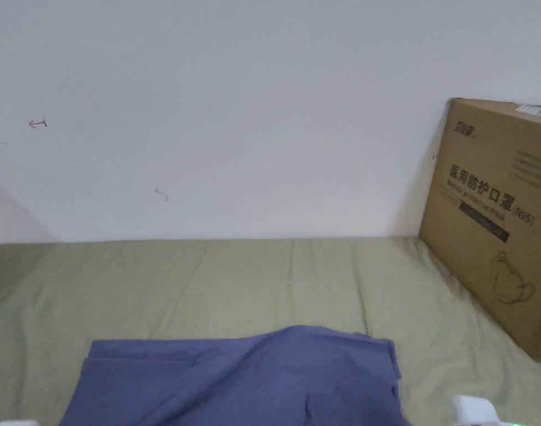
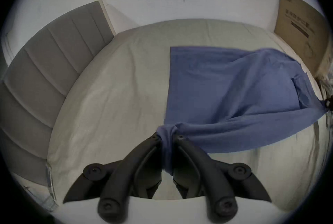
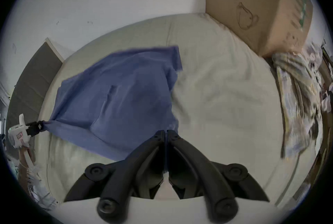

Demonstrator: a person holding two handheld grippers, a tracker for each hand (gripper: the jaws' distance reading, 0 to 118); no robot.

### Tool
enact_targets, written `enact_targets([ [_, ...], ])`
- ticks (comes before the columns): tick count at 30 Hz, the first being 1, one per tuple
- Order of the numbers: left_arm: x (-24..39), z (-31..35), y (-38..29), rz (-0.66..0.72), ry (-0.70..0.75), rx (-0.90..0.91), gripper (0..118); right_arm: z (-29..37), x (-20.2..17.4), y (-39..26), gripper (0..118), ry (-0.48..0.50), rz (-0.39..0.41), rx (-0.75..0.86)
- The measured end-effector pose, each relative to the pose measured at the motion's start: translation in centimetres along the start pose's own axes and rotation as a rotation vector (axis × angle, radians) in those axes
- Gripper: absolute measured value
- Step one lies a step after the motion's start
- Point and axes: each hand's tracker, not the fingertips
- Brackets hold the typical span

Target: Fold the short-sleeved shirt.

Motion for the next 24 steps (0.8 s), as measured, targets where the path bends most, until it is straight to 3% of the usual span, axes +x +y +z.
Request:
enact_targets([
  [4,-1.5,3.8,-5.4,0.027,-0.028,-0.033,8,3.3,0.9,-7.1,3,0.000,-0.018,-0.018],
  [11,-1.9,9.4,-13.3,-0.066,-0.005,-0.019,8,7.9,2.7,-15.6,3,0.011,-0.070,-0.046],
  [24,-2.0,10.7,-15.9,-0.002,0.001,0.006,10,9.0,3.2,-16.9,3,0.019,-0.072,-0.027],
])
